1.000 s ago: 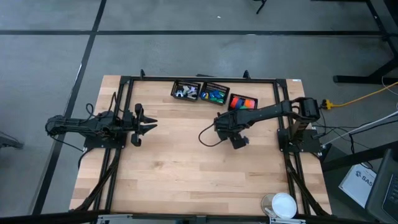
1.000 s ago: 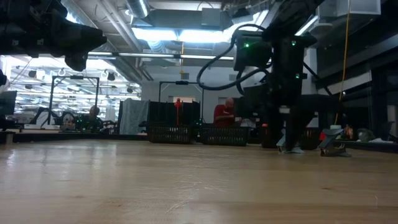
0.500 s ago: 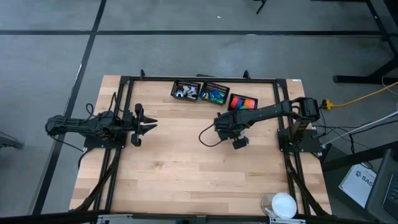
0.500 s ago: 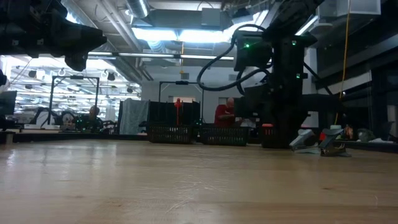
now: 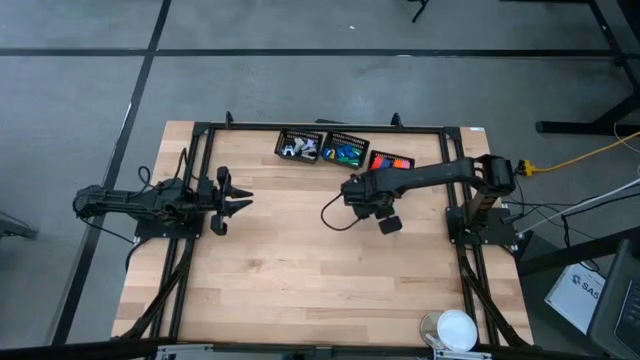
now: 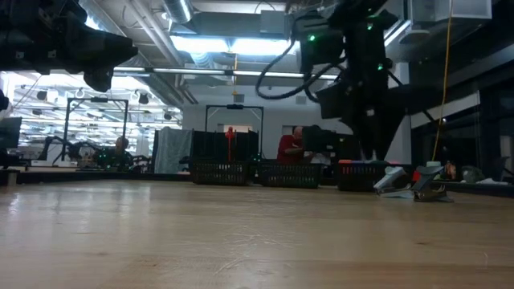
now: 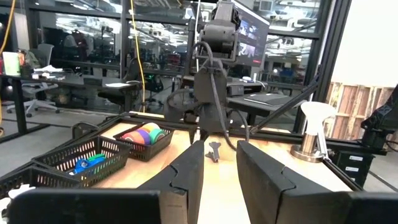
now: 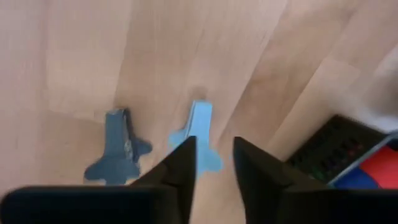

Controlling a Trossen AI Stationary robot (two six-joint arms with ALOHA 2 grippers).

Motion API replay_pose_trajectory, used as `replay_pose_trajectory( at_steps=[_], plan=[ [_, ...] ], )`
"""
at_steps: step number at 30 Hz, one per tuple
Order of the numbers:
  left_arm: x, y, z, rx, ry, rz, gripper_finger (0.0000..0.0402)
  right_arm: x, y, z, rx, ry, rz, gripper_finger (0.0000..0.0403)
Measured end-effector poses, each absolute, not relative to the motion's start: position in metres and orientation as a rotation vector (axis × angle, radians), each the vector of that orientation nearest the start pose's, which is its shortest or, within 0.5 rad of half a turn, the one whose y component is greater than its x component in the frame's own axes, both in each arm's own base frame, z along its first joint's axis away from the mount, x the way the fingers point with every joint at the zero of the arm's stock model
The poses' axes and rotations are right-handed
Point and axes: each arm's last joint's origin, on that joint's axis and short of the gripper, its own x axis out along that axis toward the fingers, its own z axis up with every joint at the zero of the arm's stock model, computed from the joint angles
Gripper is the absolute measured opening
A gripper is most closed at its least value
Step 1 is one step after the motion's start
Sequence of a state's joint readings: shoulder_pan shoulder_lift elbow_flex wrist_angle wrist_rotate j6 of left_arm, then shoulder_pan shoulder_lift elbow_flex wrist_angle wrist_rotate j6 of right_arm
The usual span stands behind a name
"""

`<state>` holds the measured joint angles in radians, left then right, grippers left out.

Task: Pick and place Stapler, Stapler remover, tape
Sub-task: Put the blue stapler remover into the left black bin

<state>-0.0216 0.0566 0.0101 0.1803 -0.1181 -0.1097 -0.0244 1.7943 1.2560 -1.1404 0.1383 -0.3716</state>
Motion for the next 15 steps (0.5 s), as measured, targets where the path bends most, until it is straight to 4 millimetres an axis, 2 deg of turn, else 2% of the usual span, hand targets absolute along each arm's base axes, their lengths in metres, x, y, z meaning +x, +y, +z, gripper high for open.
replay_pose_trajectory(
  at_steps=[4, 7, 10, 15],
  plan=[
    [0.1, 0.001, 0.18, -0.119, -0.139, 0.089, 0.0091, 0.316, -0.012, 0.179, -0.33, 1.72, 0.149, 0.0173],
    [0.1, 0.001, 0.18, -0.119, -0.139, 0.089, 0.0091, 0.329, -0.012, 0.172, -0.298, 1.756, 0.119, 0.0205],
    [0.1, 0.001, 0.18, -0.119, -0.14, 0.089, 0.0091, 0.341, -0.013, 0.17, -0.292, 1.798, 0.123, 0.0219],
    [0.1, 0.001, 0.18, -0.119, -0.14, 0.089, 0.0091, 0.348, -0.015, 0.165, -0.285, 1.891, 0.138, 0.0222]
  ],
)
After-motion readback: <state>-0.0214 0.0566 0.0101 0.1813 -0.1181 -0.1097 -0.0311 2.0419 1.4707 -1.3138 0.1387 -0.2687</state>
